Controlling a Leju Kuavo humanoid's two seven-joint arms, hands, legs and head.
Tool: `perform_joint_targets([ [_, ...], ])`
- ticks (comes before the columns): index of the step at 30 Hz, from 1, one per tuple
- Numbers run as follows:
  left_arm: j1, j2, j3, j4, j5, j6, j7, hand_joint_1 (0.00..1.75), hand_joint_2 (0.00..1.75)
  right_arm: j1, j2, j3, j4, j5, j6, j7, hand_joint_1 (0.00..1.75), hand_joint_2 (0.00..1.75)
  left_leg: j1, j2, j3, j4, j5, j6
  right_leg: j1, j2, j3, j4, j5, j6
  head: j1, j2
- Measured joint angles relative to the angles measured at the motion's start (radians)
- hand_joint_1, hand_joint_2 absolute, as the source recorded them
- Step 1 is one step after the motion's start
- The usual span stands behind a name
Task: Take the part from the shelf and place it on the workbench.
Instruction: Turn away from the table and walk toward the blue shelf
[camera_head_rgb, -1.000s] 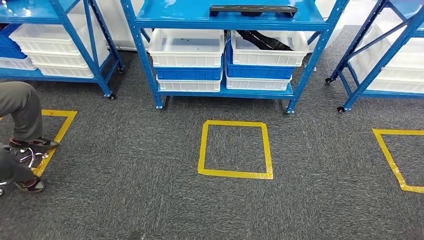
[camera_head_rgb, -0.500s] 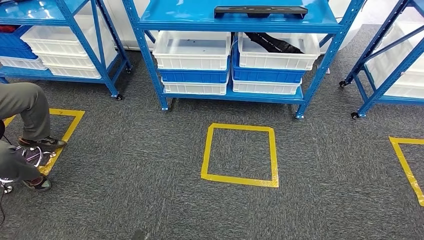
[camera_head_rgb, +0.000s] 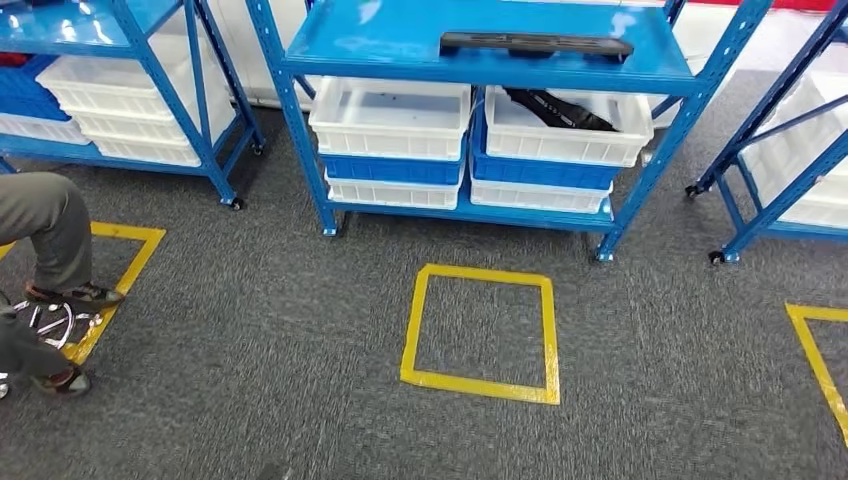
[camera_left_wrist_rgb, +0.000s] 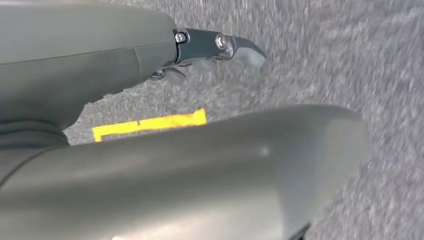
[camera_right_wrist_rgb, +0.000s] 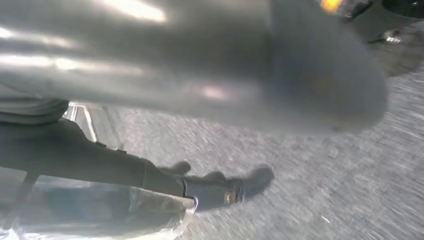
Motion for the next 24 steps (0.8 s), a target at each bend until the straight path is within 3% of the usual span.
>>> perform_joint_targets([
  [2, -0.001, -0.001, 0.0, 0.0, 0.001, 0.0, 0.0, 0.0, 0.0, 0.0, -0.003, 0.0, 0.0, 0.0, -0.001, 0.0, 0.0, 0.0, 0.002, -0.004, 0.013, -0.001, -0.012, -0.004, -0.006, 0.004, -0.088, 0.118, -0.039, -0.001, 0.001, 0.0],
  [3, 0.0, -0.002, 0.0, 0.0, 0.001, 0.0, 0.0, 0.0, 0.0, 0.002, -0.005, 0.0, 0.0, 0.0, -0.001, 0.0, 0.0, 0.0, 0.003, -0.007, 0.021, -0.001, -0.02, -0.008, -0.01, 0.004, -0.126, 0.152, -0.066, -0.002, 0.001, 0.0],
  [4, 0.001, -0.002, 0.0, 0.0, 0.002, 0.0, 0.0, 0.0, 0.0, 0.004, -0.006, 0.0, 0.0, 0.0, -0.001, 0.0, 0.0, 0.0, 0.006, -0.011, 0.03, 0.0, -0.029, -0.014, -0.014, 0.005, -0.15, 0.157, -0.087, 0.002, 0.001, 0.0],
  [5, 0.002, -0.003, 0.0, 0.001, 0.001, -0.001, 0.0, 0.0, 0.0, 0.007, -0.008, 0.0, 0.0, 0.0, -0.001, 0.0, 0.0, 0.0, 0.01, -0.015, 0.041, 0.0, -0.039, -0.022, -0.019, 0.005, -0.159, 0.132, -0.09, 0.012, 0.002, 0.0],
  [6, 0.003, -0.004, 0.0, 0.001, 0.001, -0.002, 0.0, 0.0, 0.0, 0.008, -0.009, 0.0, 0.0, 0.0, -0.001, 0.0, 0.0, 0.0, 0.014, -0.017, 0.054, 0.001, -0.05, -0.031, -0.026, 0.005, -0.155, 0.081, -0.065, 0.03, 0.002, 0.0],
  [7, 0.004, -0.004, 0.0, 0.001, 0.001, -0.003, 0.0, 0.0, 0.0, 0.01, -0.01, -0.001, 0.0, 0.0, 0.0, 0.0, 0.0, 0.0, 0.016, -0.019, 0.063, 0.004, -0.062, -0.042, -0.034, 0.002, -0.144, 0.019, -0.013, 0.054, 0.004, 0.0],
  [8, 0.004, -0.004, 0.0, 0.001, 0.0, -0.004, 0.001, 0.0, 0.0, 0.009, -0.009, -0.001, 0.001, 0.0, 0.0, 0.0, 0.0, 0.0, 0.016, -0.019, 0.073, 0.009, -0.077, -0.051, -0.039, -0.003, -0.133, -0.034, 0.035, 0.068, 0.006, 0.0],
  [9, 0.003, -0.004, 0.0, 0.001, -0.001, -0.005, 0.001, 0.0, 0.0, 0.008, -0.009, -0.001, 0.001, -0.001, 0.001, -0.001, 0.0, 0.0, 0.015, -0.018, 0.078, 0.013, -0.092, -0.059, -0.041, -0.008, -0.121, -0.068, 0.075, 0.07, 0.007, 0.0],
  [10, 0.002, -0.004, 0.0, 0.001, -0.002, -0.005, 0.001, 0.0, 0.0, 0.008, -0.008, -0.002, 0.002, -0.001, 0.001, -0.001, 0.0, 0.0, 0.013, -0.017, 0.083, 0.019, -0.105, -0.066, -0.042, -0.012, -0.115, -0.083, 0.099, 0.06, 0.007, 0.0],
  [12, 0.0, -0.004, 0.0, 0.001, -0.002, -0.005, 0.002, 0.0, 0.0, 0.006, -0.008, -0.003, 0.002, -0.002, 0.001, -0.002, 0.0, 0.0, 0.014, -0.013, 0.087, 0.032, -0.117, -0.074, -0.041, -0.011, -0.102, -0.08, 0.104, 0.023, 0.001, 0.0],
  [14, -0.002, -0.004, 0.0, 0.001, -0.002, -0.005, 0.002, 0.0, 0.0, 0.005, -0.007, -0.004, 0.001, -0.002, 0.001, -0.002, 0.0, 0.0, 0.021, -0.008, 0.073, 0.076, -0.127, -0.082, -0.041, -0.008, -0.091, -0.079, 0.098, 0.0, -0.002, 0.0],
  [16, -0.002, -0.004, 0.0, 0.001, -0.002, -0.005, 0.003, 0.0, 0.0, 0.004, -0.007, -0.005, 0.001, -0.002, 0.002, -0.002, 0.0, 0.0, 0.026, -0.004, 0.014, 0.178, -0.169, -0.095, -0.038, -0.007, -0.082, -0.08, 0.089, -0.014, -0.004, 0.0],
  [18, -0.001, -0.004, 0.0, 0.001, -0.002, -0.004, 0.006, 0.0, 0.0, 0.003, -0.007, -0.006, 0.001, 0.0, 0.003, -0.002, 0.0, 0.0, 0.029, -0.002, -0.066, 0.284, -0.219, -0.104, -0.034, -0.007, -0.073, -0.079, 0.077, -0.021, -0.005, 0.0],
  [19, 0.0, -0.004, 0.0, 0.001, -0.001, -0.004, 0.008, 0.0, 0.0, 0.003, -0.007, -0.006, 0.001, 0.001, 0.004, -0.002, 0.0, 0.0, 0.03, -0.001, -0.093, 0.305, -0.223, -0.104, -0.032, -0.006, -0.068, -0.079, 0.071, -0.022, -0.005, 0.0],
  [20, 0.0, -0.004, 0.0, 0.001, 0.0, -0.004, 0.009, 0.0, 0.0, 0.004, -0.007, -0.006, 0.001, 0.002, 0.005, -0.002, 0.0, 0.0, 0.03, 0.0, -0.103, 0.291, -0.204, -0.101, -0.03, -0.005, -0.06, -0.079, 0.065, -0.021, -0.005, 0.0],
  [23, 0.001, -0.003, 0.0, 0.001, 0.005, -0.002, 0.01, 0.0, 0.0, 0.002, -0.004, -0.006, 0.001, 0.009, 0.008, -0.002, 0.0, 0.0, 0.021, 0.003, -0.061, 0.127, -0.076, -0.073, -0.023, -0.004, -0.033, -0.083, 0.046, -0.018, -0.003, 0.0],
  [24, 0.0, -0.001, 0.0, 0.001, 0.006, -0.001, 0.01, 0.0, 0.0, 0.0, -0.003, -0.006, 0.001, 0.01, 0.009, -0.002, 0.0, 0.0, 0.014, 0.004, -0.049, 0.089, -0.064, -0.061, -0.024, -0.004, -0.025, -0.087, 0.041, -0.013, -0.002, 0.0],
])
